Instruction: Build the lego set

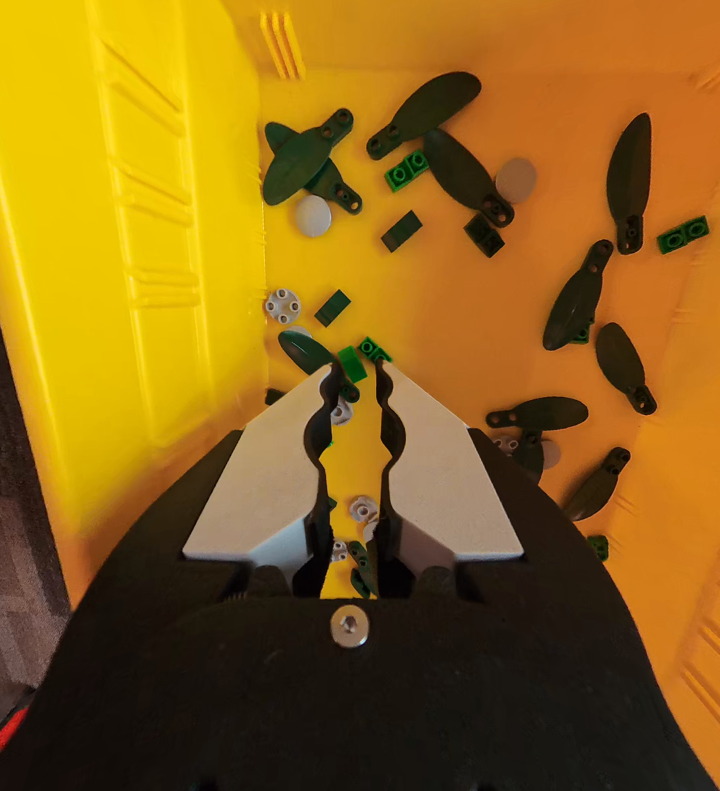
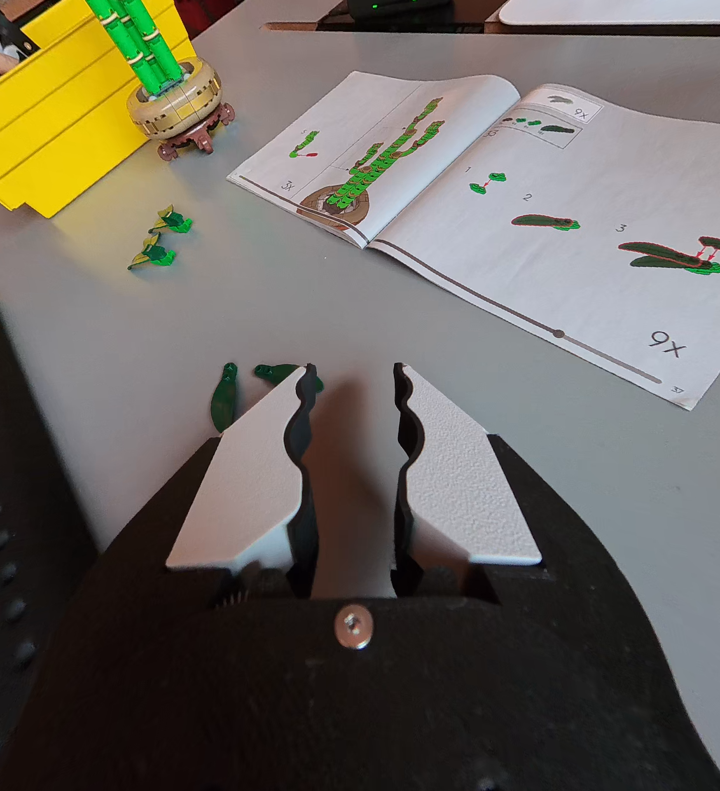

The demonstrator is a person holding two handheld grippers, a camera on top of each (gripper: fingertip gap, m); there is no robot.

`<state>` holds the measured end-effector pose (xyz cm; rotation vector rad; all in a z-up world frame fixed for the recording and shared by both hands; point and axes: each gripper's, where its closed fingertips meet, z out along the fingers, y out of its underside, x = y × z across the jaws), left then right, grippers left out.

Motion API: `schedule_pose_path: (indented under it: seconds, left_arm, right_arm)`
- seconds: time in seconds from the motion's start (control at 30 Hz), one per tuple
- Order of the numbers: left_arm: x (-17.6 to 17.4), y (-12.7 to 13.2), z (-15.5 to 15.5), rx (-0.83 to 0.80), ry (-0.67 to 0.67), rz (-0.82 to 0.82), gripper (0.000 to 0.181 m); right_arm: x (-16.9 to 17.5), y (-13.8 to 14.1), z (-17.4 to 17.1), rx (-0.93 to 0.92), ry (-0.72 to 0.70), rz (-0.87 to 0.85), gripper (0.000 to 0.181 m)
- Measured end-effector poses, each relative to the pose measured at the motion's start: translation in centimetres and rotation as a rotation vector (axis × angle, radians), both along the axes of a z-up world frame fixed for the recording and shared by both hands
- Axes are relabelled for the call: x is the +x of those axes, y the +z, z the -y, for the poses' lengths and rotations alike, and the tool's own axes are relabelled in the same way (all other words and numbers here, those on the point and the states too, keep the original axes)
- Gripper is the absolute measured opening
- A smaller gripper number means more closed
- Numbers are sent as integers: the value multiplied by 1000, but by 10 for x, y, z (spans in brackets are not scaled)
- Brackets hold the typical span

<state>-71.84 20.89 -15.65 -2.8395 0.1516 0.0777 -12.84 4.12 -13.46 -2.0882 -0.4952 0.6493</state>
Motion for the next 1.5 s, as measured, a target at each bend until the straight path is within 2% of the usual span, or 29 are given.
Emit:
schedule_pose_path:
  seconds: [0.47,0.57,0.77,0.87,0.97,1.5]
  left_arm:
    - [-3,-1,0,11,-31,-20,7]
    - [-1,5,-1,26,-39,-10,0]
    - [7,24,4,29,-78,-10,0]
    - [4,19,1,26,-70,-22,9]
    - [5,8,-1,6,-39,32,10]
    - [-5,-5,-6,15,20,101,9]
  right_arm:
    - [0,1,1,7,4,6,35]
    - [0,1,1,5,4,5,36]
    - [-2,-1,1,-4,14,14,36]
    - [-3,-3,2,-6,19,23,36]
    - [-2,-4,2,-6,15,29,36]
    - [-5,-7,3,-22,30,40,36]
